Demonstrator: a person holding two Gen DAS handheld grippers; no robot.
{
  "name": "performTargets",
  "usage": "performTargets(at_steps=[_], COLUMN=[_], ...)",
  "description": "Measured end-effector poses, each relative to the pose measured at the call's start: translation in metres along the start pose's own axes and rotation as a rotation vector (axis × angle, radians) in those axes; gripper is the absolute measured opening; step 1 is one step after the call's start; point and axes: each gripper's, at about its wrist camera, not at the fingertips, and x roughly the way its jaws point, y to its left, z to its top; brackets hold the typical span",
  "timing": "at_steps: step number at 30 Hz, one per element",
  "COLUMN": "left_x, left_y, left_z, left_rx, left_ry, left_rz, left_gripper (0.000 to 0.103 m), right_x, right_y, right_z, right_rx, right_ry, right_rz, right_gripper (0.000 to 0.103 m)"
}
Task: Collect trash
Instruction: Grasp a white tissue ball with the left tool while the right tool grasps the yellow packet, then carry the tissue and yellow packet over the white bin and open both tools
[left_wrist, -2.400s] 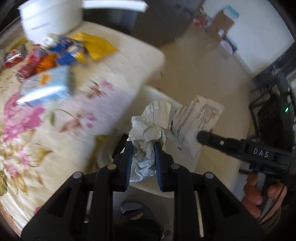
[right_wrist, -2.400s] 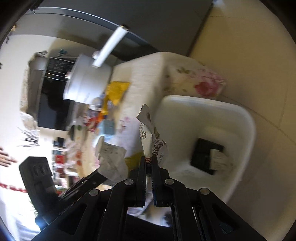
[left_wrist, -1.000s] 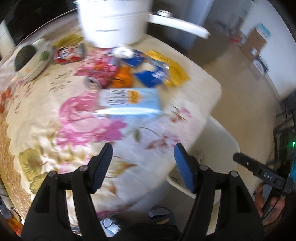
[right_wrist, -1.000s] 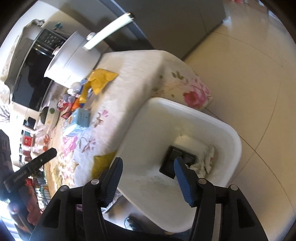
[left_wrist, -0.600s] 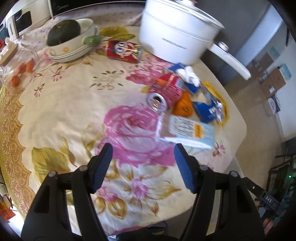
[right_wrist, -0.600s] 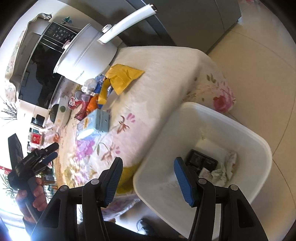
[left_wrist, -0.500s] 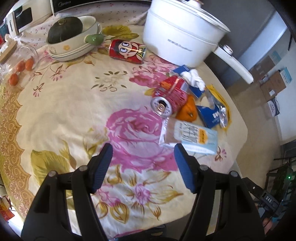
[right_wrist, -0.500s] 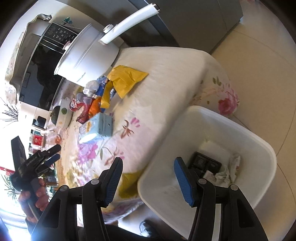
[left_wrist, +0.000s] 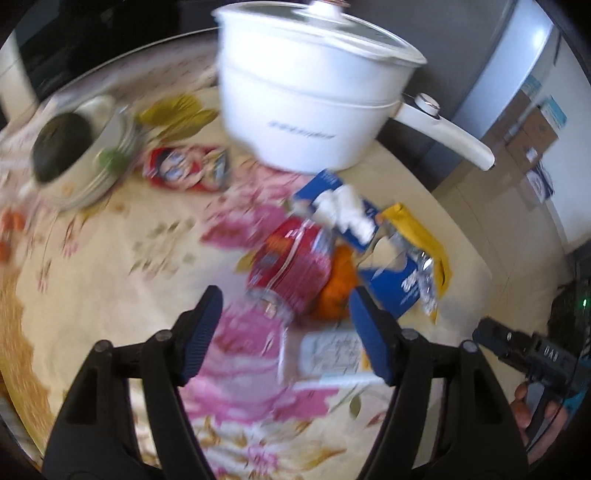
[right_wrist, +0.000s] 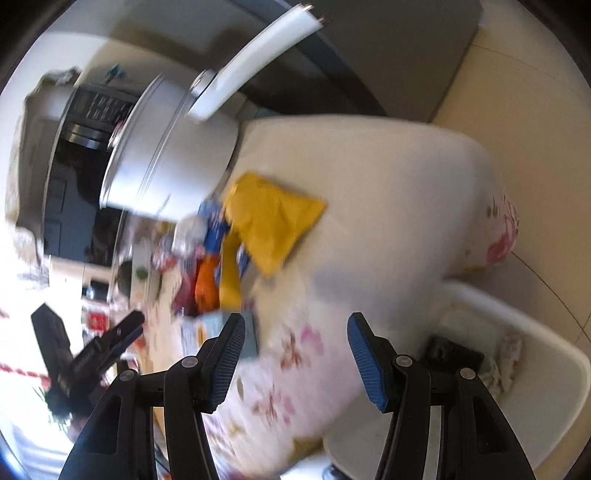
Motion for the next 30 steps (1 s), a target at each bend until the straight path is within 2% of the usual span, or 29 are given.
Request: performTargets(at_steps=[2, 12, 13, 15, 18, 21, 22, 23, 24, 25, 27, 30], left_x=[0.010, 0.055, 0.058, 0.066, 0.076, 0.084, 0.086, 0.088, 0.089, 0.088, 0.084, 0.075], left_y=[-0.007, -0.043, -0.045, -0.048, -0.047, -0.045, -0.044, -0.041, -0.038, -0.035, -0.033, -0.033], left_z=[0.011, 0.051, 0.053, 0.058, 0.061, 0.063, 0.062, 0.062, 0.062, 0.062, 0.062, 0.063], left_rx=[0.023, 0.113, 0.118, 0.115, 0.107, 0.111, 0.106, 0.093, 0.073, 0.055, 0.049, 0.049], left_ry=[0.005, 0.016, 0.018, 0.020, 0.032, 0.033, 0.042, 0.056, 0.063, 0.055, 0.034, 0.013], left_rz=[0.023, 0.087, 0.091, 0.095, 0.092, 0.097, 0.083, 0.057, 0.027, 0.011, 0.015, 0.010], left_gripper=[0.074, 0.074, 0.074, 0.074, 0.073, 0.060, 0.049, 0.031, 0.025, 0.025, 0.019, 0.017], right_x=[0.005, 0.039, 0.041, 0.053, 0.068, 0.085, 0.089, 0.093, 0.094, 0.094, 0.086, 0.076], right_y=[0.006, 0.069, 0.074, 0.088, 0.100, 0.104, 0.106, 0.106, 0.103, 0.098, 0.088, 0.084], right_z=[0.014, 0.048, 0.049, 0.053, 0.054, 0.055, 0.053, 0.052, 0.053, 0.055, 0.059, 0.063], right_rx=[-0.008, -0.330, -0.365, -0.439, -0.521, -0.562, -0.573, -0.585, -0.583, -0.561, -0.495, -0.472], right_ry=[-0.017, -0.042, -0.045, -0.041, -0.017, 0.011, 0.017, 0.023, 0.026, 0.029, 0.025, 0.007], right_rz=[-0.012, -0.165, -0.178, -0.214, -0.244, -0.293, -0.312, -0.332, -0.346, -0.337, -0.287, -0.267], right_gripper=[0.059, 0.059, 0.060, 0.069, 0.070, 0.070, 0.070, 0.069, 0.062, 0.056, 0.052, 0.047])
